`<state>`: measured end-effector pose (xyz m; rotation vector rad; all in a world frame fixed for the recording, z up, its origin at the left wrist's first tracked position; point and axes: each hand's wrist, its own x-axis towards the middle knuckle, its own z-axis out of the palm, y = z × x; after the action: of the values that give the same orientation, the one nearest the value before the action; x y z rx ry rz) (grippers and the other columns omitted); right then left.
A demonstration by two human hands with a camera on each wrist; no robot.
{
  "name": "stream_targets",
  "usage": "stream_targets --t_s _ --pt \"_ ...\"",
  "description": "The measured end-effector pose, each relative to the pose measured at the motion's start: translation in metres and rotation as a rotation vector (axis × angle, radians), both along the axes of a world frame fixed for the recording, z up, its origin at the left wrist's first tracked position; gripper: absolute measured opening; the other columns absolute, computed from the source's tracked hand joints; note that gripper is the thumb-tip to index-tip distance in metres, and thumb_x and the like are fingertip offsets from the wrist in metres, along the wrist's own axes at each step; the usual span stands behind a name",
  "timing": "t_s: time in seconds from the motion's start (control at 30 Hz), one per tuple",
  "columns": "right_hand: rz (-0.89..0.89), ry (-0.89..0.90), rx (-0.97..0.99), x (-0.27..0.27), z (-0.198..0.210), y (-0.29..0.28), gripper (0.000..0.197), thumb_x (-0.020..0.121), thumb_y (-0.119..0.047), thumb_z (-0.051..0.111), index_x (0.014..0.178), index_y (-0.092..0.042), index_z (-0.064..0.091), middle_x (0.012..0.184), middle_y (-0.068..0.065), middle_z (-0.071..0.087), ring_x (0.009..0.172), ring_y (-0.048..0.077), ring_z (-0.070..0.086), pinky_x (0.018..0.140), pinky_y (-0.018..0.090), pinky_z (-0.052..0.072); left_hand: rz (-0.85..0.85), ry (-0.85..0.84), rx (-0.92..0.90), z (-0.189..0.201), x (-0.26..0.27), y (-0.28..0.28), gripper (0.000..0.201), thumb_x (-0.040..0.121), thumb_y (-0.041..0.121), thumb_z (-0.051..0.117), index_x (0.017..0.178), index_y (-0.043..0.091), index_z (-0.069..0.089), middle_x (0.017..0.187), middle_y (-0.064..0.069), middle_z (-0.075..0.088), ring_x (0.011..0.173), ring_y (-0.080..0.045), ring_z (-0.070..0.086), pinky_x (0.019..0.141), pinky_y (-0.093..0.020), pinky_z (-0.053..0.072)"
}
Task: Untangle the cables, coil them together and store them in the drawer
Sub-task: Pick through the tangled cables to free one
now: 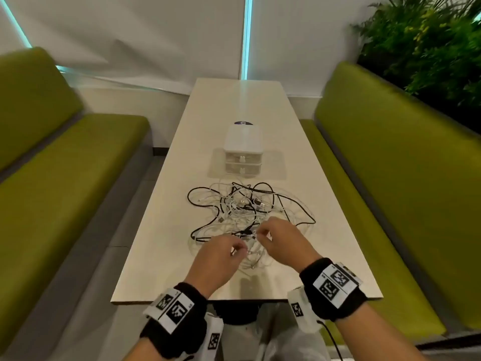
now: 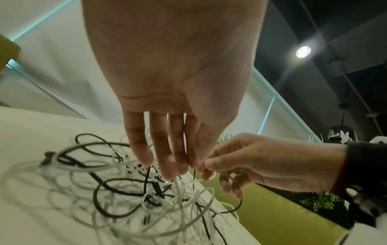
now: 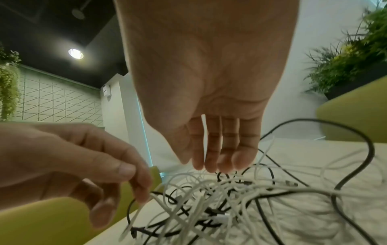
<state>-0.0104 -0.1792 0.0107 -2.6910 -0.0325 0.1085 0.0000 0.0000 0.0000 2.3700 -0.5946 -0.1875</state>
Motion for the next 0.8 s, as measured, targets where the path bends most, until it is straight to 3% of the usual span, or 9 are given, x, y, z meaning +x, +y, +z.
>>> stream_targets --t_s 0.2,0.3,0.43,0.57,0.63,0.73,0.8 --pt "-0.028 0.105 -0.047 0.025 -0.026 0.0 0.025 0.098 -0.035 0.052 0.113 -0.019 0.065 0.11 0.001 0.057 0.1 0.023 0.06 0.083 0.033 0.046 0.069 0.017 -0.021 -0.029 0.016 -0.018 0.012 0.092 0.034 0.058 0.098 0.03 0.067 0.092 0.015 0.064 0.076 -0.001 0.055 0.08 -0.022 0.045" --pt "-0.016 0.16 -0.06 0.031 -0.032 0.001 0.022 0.097 -0.036 0.055 0.106 -0.02 0.067 0.11 0.002 0.054 0.099 0.025 0.06 0.083 0.037 0.048 0.083 0.017 0.005 -0.033 0.019 -0.021 0.013 0.092 0.036 0.056 0.101 0.034 0.066 0.091 0.016 0.063 0.077 -0.001 0.055 0.071 -0.022 0.044" --pt "-0.011 0.209 -0.012 0.033 -0.033 0.0 0.011 0.095 -0.027 0.057 0.096 -0.022 0.066 0.106 -0.003 0.054 0.097 0.021 0.059 0.084 0.038 0.05 0.11 0.027 0.013 -0.036 0.021 -0.023 0.017 0.093 0.037 0.056 0.106 0.032 0.065 0.092 0.016 0.062 0.083 -0.001 0.057 0.074 -0.022 0.046" --pt "-0.026 0.115 0.093 0.026 -0.013 -0.005 0.009 0.097 -0.029 0.054 0.092 -0.024 0.06 0.099 -0.008 0.058 0.091 0.015 0.058 0.082 0.035 0.049 0.106 0.028 0.014 -0.031 0.019 -0.025 0.022 0.093 0.044 0.055 0.111 0.036 0.064 0.087 0.014 0.051 0.079 -0.004 0.054 0.069 -0.023 0.043" --pt "-0.057 0.021 0.178 0.023 0.006 -0.006 0.01 0.098 -0.029 0.054 0.092 -0.023 0.059 0.094 -0.008 0.064 0.083 0.011 0.058 0.077 0.031 0.049 0.098 -0.001 0.017 -0.023 0.021 -0.027 0.018 0.093 0.044 0.056 0.102 0.034 0.069 0.084 0.012 0.048 0.078 -0.009 0.054 0.067 -0.026 0.043" --pt "-0.066 -0.115 0.297 0.023 0.027 -0.002 0.009 0.097 -0.029 0.058 0.09 -0.025 0.06 0.086 -0.01 0.065 0.076 0.006 0.058 0.07 0.022 0.046 0.085 -0.062 -0.043 -0.008 0.029 -0.028 0.022 0.094 0.041 0.056 0.088 0.028 0.072 0.077 0.012 0.049 0.071 -0.007 0.051 0.064 -0.026 0.039" --pt "-0.102 -0.163 0.482 0.024 0.034 0.003 0.009 0.095 -0.024 0.063 0.086 -0.021 0.062 0.08 -0.009 0.067 0.073 0.004 0.062 0.066 0.016 0.046 0.065 -0.061 -0.078 0.002 0.035 -0.028 0.021 0.094 0.038 0.058 0.084 0.024 0.071 0.076 0.01 0.053 0.068 -0.008 0.049 0.062 -0.025 0.036"
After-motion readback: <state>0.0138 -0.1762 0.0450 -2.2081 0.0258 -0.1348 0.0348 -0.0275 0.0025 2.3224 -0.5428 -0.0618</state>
